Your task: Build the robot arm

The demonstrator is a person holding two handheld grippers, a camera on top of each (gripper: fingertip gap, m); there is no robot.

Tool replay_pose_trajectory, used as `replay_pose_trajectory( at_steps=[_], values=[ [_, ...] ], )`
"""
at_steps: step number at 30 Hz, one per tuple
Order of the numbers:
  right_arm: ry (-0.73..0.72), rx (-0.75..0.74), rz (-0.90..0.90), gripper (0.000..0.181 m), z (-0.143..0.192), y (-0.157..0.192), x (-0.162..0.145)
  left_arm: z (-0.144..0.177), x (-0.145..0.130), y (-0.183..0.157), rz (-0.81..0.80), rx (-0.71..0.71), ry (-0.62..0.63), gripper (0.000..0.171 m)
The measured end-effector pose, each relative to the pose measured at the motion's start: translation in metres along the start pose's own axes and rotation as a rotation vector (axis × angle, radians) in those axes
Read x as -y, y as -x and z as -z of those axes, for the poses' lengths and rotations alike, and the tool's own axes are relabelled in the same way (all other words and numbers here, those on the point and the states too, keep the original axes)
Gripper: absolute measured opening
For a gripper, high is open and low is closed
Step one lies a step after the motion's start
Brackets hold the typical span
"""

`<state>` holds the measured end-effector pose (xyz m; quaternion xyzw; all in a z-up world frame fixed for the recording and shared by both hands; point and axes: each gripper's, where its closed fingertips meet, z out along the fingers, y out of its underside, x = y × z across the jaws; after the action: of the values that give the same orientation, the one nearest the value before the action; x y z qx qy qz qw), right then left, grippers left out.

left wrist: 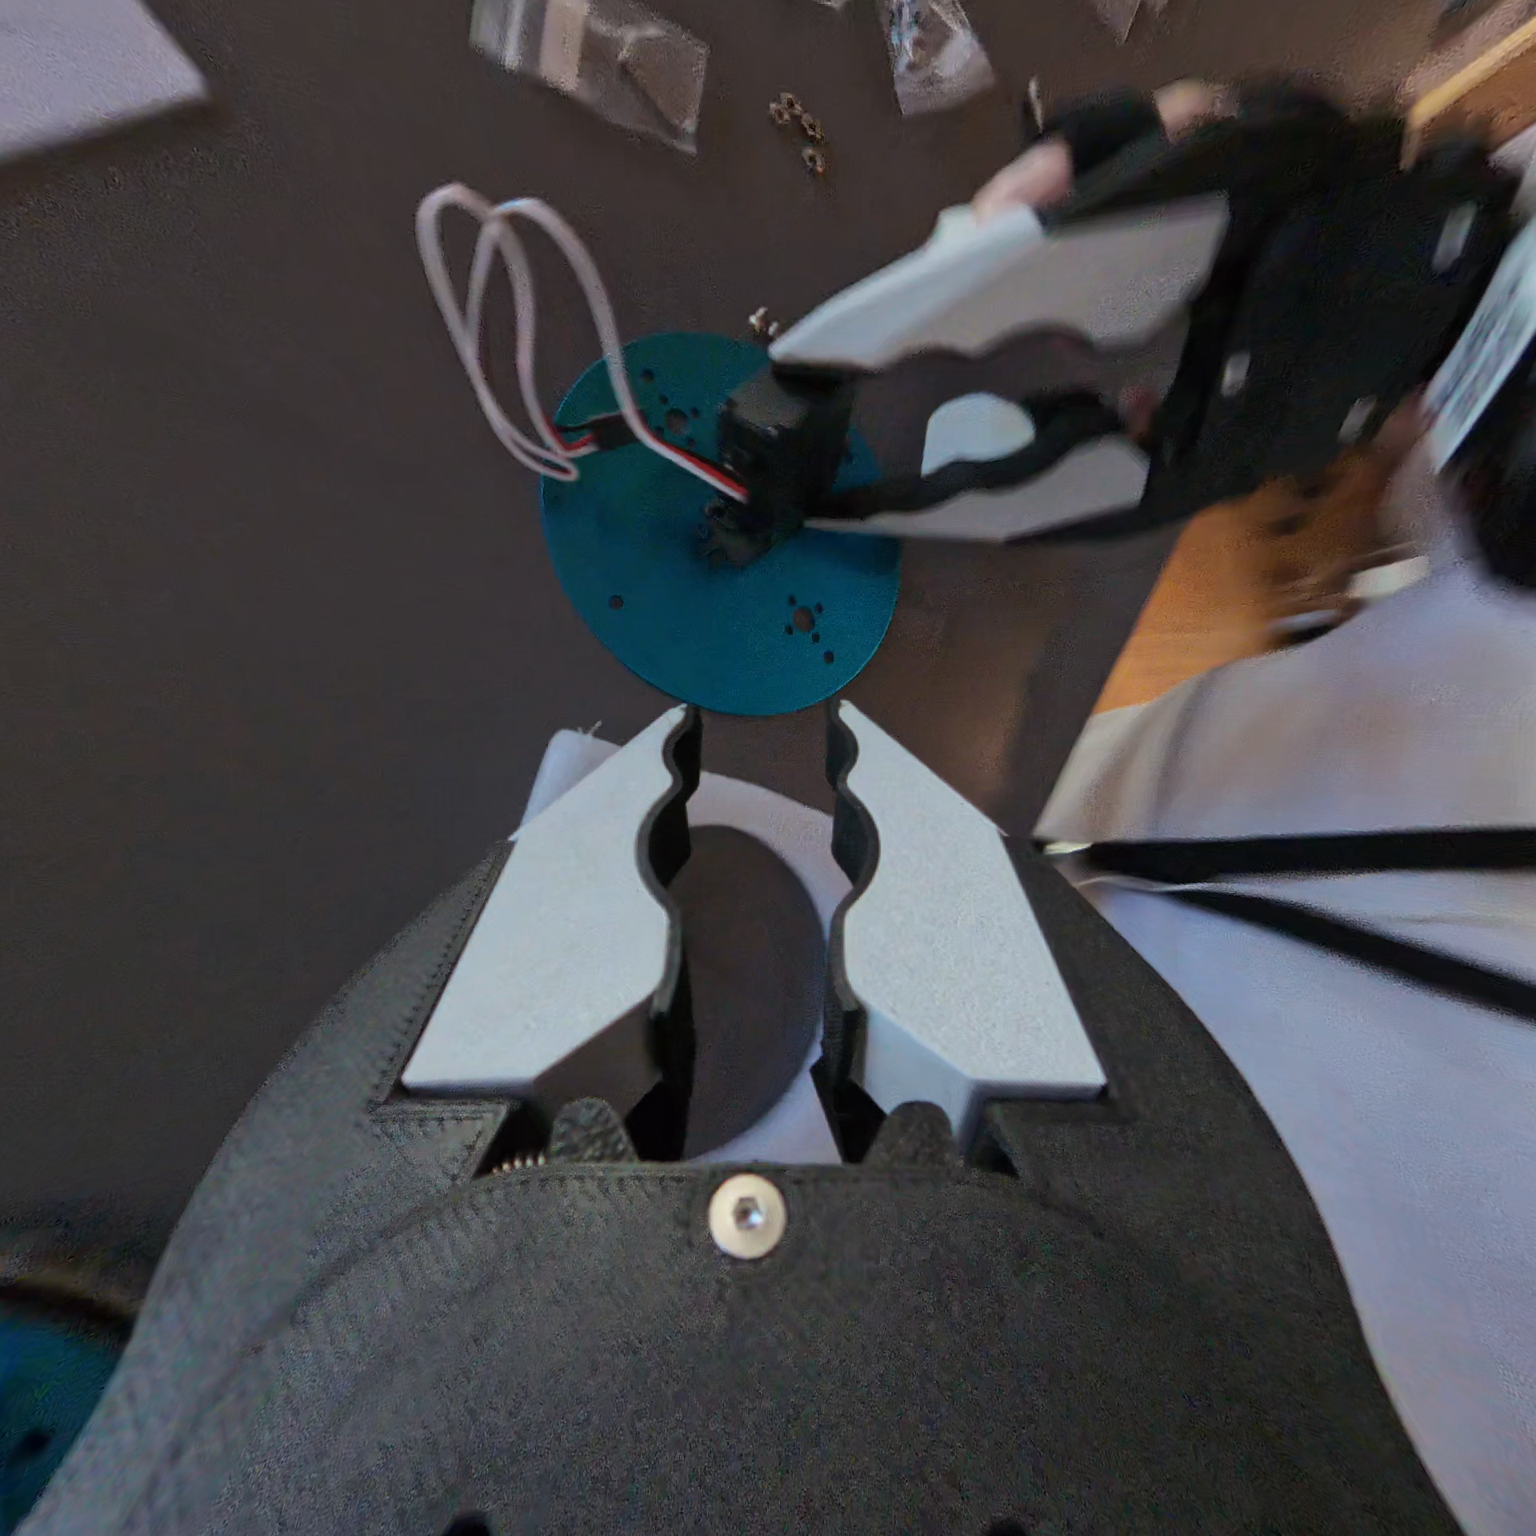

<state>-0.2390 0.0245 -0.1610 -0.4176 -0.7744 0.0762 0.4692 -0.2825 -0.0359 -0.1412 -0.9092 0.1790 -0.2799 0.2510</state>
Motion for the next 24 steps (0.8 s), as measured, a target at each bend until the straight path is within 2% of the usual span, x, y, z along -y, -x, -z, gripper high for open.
replay_pose_trajectory(
  at_steps=[4, 6, 8, 9, 11, 13, 14, 18, 21, 24],
  values=[
    [-0.037, 0.037, -0.062, 0.043, 0.001, -0.001, -0.001, -0.006, -0.008, -0.010, -0.412, 0.410, -0.094, 0.048],
    [-0.057, 0.027, -0.056, 0.043, 0.001, 0.000, -0.001, -0.017, -0.005, -0.017, -0.527, 0.490, -0.100, 0.045],
    [-0.082, -0.002, 0.011, 0.043, 0.002, 0.000, 0.001, -0.031, -0.001, -0.019, -0.450, 0.452, -0.064, 0.049],
    [-0.092, -0.025, 0.061, 0.042, 0.002, 0.001, 0.001, -0.035, 0.004, -0.022, -0.400, 0.388, -0.059, 0.050],
    [-0.109, -0.072, 0.149, 0.043, 0.003, 0.002, 0.002, -0.031, 0.024, -0.015, -0.371, 0.347, -0.079, 0.046],
    [-0.124, -0.118, 0.220, 0.043, 0.004, 0.002, 0.004, -0.022, 0.048, -0.009, -0.453, 0.355, -0.114, 0.056],
    [-0.124, -0.132, 0.233, 0.043, 0.004, 0.002, 0.005, -0.020, 0.054, -0.006, -0.510, 0.367, -0.096, 0.055],
    [-0.112, -0.142, 0.233, 0.043, 0.004, 0.002, 0.005, -0.044, 0.050, -0.009, -0.562, 0.246, 0.095, 0.057],
    [-0.108, -0.149, 0.225, 0.043, 0.005, 0.001, 0.003, -0.058, 0.037, 0.002, -0.645, 0.221, 0.244, 0.028],
    [-0.091, -0.148, 0.210, 0.043, 0.007, 0.001, 0.001, -0.061, 0.038, 0.001, -0.665, 0.147, 0.248, 0.026]
  ],
)
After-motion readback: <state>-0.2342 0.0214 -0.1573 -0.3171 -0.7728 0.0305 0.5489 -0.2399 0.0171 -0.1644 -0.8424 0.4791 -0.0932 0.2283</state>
